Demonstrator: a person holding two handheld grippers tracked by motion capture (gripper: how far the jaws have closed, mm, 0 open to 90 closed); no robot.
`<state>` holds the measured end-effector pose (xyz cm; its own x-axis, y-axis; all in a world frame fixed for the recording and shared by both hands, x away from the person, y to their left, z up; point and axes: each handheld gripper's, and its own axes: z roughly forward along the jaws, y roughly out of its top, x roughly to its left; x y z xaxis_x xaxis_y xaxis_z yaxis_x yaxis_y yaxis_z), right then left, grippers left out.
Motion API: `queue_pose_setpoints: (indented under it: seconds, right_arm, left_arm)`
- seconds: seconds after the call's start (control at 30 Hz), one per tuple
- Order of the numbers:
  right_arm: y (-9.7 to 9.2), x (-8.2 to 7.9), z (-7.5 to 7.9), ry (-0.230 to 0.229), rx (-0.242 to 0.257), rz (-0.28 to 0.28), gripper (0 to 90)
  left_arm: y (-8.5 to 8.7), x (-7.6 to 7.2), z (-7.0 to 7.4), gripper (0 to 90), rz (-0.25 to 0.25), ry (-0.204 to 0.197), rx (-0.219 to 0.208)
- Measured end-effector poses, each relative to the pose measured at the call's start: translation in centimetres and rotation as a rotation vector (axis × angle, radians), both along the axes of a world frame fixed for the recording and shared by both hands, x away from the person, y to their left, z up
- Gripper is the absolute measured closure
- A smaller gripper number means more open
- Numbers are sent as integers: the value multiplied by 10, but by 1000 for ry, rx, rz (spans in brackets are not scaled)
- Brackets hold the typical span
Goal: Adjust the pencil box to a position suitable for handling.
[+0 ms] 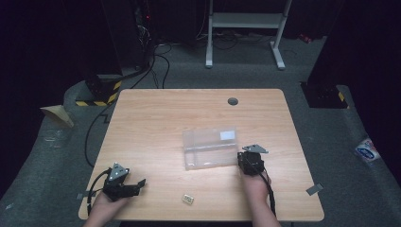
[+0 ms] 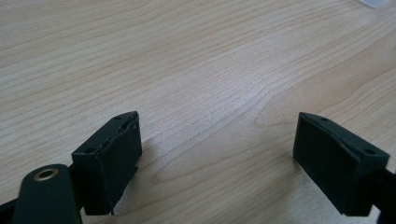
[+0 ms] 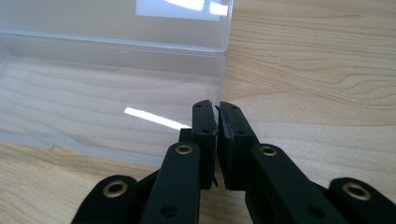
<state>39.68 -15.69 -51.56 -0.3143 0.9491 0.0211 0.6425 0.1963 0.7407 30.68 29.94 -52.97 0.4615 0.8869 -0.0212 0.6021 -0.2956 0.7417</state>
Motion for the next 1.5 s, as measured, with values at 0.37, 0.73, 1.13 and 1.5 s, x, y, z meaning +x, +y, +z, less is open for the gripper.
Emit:
queue_pose_setpoints:
  seconds: [0.37,0.73,1.13,1.5]
  right_arm:
    - [12,-14,-3,-6,26,2,798]
    - [16,-16,-4,-4,30,7,771]
    - [17,-10,-4,-1,17,17,771]
    - [18,-10,-3,-7,18,13,733]
  left_arm:
    - [0,0,0,158,1,2,-2]
    - [-1,-1,0,158,2,1,3]
    - [-1,-1,0,158,-1,-1,8]
    - [0,-1,0,158,0,-1,7]
